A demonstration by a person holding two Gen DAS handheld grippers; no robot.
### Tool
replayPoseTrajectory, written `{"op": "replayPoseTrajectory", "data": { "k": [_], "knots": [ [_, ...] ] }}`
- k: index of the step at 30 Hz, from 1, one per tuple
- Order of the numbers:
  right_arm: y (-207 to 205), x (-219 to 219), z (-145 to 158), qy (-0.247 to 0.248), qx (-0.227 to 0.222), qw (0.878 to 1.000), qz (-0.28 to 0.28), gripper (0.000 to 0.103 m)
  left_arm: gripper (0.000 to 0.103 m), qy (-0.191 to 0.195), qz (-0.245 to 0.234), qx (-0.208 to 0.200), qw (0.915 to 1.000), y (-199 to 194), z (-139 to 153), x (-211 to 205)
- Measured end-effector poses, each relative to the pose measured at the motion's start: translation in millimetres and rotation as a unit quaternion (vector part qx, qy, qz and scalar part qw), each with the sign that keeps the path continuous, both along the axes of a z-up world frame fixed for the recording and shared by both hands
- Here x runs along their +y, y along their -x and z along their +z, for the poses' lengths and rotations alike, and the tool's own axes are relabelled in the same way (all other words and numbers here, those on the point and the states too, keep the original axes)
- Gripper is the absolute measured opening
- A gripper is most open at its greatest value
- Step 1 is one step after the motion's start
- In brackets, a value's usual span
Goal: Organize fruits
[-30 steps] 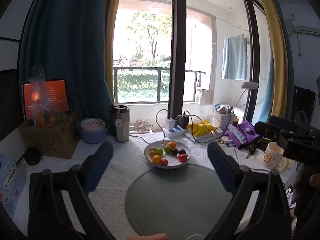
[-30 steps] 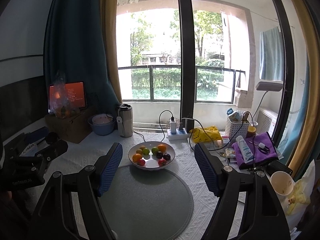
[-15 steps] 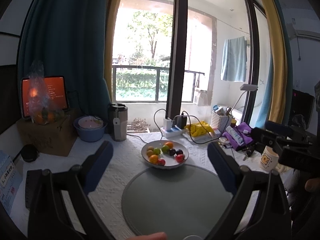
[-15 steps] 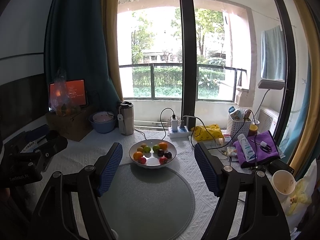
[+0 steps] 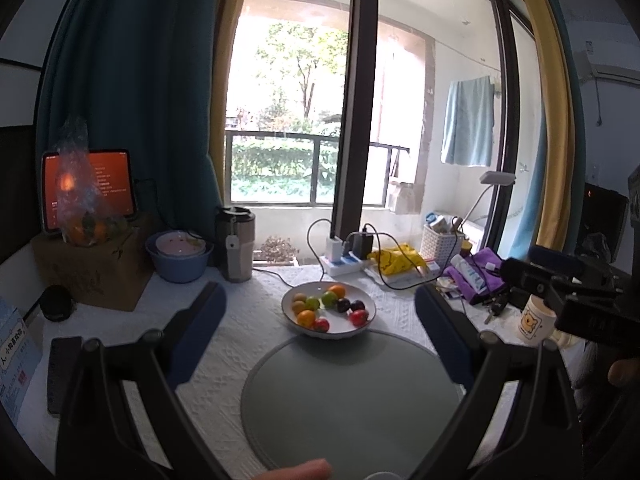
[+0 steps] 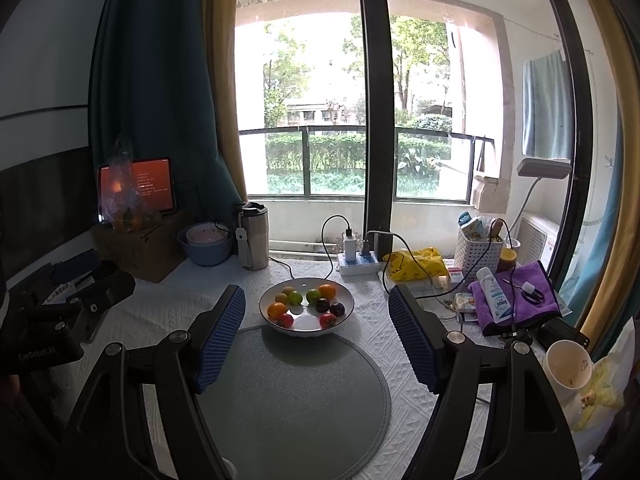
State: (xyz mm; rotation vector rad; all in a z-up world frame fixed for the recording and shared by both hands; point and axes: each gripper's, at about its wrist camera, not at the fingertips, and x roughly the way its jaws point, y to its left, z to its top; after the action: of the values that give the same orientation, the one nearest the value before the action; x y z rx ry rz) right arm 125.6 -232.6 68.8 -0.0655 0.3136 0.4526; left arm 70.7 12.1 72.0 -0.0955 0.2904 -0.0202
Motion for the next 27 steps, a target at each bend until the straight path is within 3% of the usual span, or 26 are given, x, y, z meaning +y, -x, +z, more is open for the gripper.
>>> {"op": "replayPoseTrajectory", "data": {
  "k": [27],
  "knots": [
    [-11, 5, -4, 0.005, 0.009, 1.0, 0.002, 0.077, 0.096, -0.001, -0.005, -0.001, 1.0, -7, -1, 1]
  ]
}}
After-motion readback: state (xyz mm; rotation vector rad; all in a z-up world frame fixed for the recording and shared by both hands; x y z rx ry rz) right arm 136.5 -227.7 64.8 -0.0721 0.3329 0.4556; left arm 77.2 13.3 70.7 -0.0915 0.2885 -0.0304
